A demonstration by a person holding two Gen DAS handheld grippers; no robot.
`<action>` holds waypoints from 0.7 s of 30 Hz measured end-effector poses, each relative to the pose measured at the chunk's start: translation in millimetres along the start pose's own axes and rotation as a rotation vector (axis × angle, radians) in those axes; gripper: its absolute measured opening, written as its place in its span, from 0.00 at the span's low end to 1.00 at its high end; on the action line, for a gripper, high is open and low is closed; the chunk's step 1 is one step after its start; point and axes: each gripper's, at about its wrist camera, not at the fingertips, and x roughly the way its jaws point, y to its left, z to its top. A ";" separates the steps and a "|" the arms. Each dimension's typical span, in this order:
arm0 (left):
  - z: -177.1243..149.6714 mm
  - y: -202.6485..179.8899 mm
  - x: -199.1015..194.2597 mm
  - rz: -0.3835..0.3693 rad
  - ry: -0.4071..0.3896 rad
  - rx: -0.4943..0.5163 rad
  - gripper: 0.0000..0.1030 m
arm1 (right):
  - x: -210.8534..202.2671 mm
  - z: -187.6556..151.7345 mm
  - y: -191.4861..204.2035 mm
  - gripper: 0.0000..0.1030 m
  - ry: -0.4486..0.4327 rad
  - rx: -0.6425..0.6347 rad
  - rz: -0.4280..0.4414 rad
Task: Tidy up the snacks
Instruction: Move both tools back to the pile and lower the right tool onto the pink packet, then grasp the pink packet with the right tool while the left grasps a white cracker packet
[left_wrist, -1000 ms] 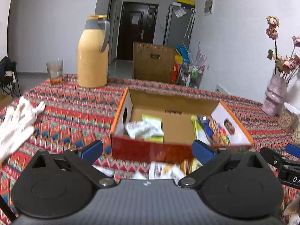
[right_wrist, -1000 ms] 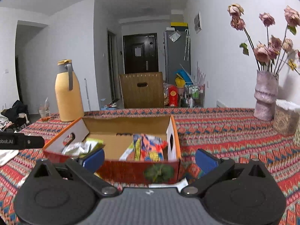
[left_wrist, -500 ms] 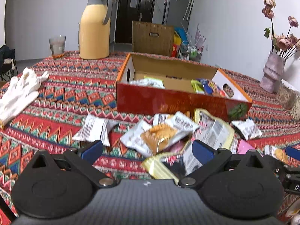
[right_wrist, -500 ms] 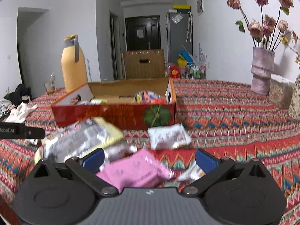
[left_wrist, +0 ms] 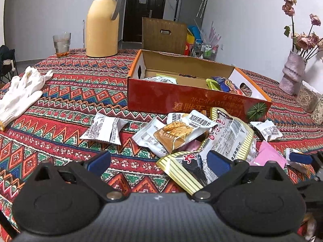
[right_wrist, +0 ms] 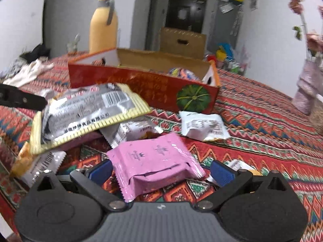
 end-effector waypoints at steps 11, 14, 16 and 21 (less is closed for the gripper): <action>-0.5 3.8 2.1 -0.002 0.012 -0.010 1.00 | 28.8 10.6 -16.6 1.00 0.052 0.096 0.078; -0.7 4.9 3.4 -0.006 0.018 -0.013 1.00 | 27.4 9.2 -16.3 0.98 0.043 0.101 0.076; -1.2 4.8 3.7 -0.007 0.019 -0.013 1.00 | 24.5 8.7 -15.9 0.90 0.034 0.100 0.080; -2.3 4.8 4.8 -0.012 0.025 -0.015 1.00 | 11.3 2.0 -10.5 0.72 0.005 0.112 0.061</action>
